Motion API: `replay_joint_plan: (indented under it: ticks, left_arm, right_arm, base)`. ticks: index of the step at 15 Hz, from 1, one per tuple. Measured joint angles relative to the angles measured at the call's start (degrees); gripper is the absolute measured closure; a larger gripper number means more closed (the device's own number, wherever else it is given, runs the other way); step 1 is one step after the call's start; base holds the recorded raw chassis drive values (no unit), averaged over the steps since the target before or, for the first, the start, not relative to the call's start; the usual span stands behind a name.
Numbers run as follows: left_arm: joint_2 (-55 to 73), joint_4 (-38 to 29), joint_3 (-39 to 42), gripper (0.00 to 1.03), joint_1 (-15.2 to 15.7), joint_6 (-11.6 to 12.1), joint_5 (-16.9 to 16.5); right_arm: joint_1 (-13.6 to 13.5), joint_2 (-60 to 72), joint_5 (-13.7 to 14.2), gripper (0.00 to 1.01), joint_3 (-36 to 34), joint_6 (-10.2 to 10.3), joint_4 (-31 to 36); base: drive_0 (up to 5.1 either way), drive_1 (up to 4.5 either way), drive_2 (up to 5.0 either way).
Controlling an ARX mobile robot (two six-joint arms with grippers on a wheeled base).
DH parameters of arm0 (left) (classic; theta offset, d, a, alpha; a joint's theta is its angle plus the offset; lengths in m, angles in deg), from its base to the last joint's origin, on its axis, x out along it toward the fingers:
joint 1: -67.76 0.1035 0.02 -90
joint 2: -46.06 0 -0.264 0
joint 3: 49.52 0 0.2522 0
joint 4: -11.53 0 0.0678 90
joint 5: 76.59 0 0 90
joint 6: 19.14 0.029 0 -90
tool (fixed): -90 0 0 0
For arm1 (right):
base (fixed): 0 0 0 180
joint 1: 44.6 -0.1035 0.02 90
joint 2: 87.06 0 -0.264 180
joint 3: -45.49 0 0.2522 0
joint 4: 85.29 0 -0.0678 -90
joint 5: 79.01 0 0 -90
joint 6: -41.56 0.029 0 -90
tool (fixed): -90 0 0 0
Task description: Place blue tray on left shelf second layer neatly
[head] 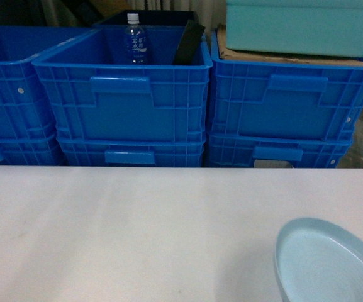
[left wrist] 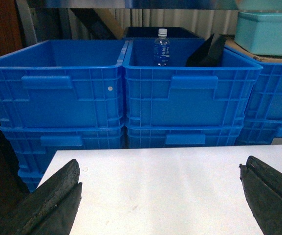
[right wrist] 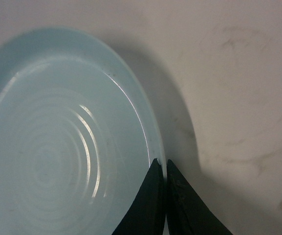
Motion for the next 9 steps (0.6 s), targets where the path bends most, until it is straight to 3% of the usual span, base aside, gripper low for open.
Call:
replay_joint_plan:
  ticks: [2,3,4,5,7,9]
  left_arm:
    - [0.0,0.0,0.0,0.05,0.0,0.0,0.0]
    - [0.0,0.0,0.0,0.05,0.0,0.0,0.0]
    - [0.0,0.0,0.0,0.05,0.0,0.0,0.0]
    - [0.0,0.0,0.0,0.05,0.0,0.0,0.0]
    - [0.0,0.0,0.0,0.05,0.0,0.0,0.0]
    - [0.0,0.0,0.0,0.05,0.0,0.0,0.0]
  right_arm:
    - [-6.2,-11.6,2.5,0.99,0.1,3.2,-8.3]
    - [-10.9,-26.8,4.4,0.99,5.2,3.2,-14.6]
    - [-12.8,-39.8,11.9,0.99,7.4,-1.4,-18.2]
    - [-13.5,-46.5,16.1,0.99,7.2,-4.8,-18.8]
    - [-12.5,-57.3,18.1,0.99,4.4,-6.8,-19.4]
    - [-13.3,-66.9,18.9,0.99,0.4,-6.9,-25.2]
  base:
    - [0.0,0.0,0.0]
    - [0.0,0.0,0.0]
    - [0.0,0.0,0.0]
    - [0.0,0.0,0.0]
    - [0.0,0.0,0.0]
    - [0.0,0.0,0.0]
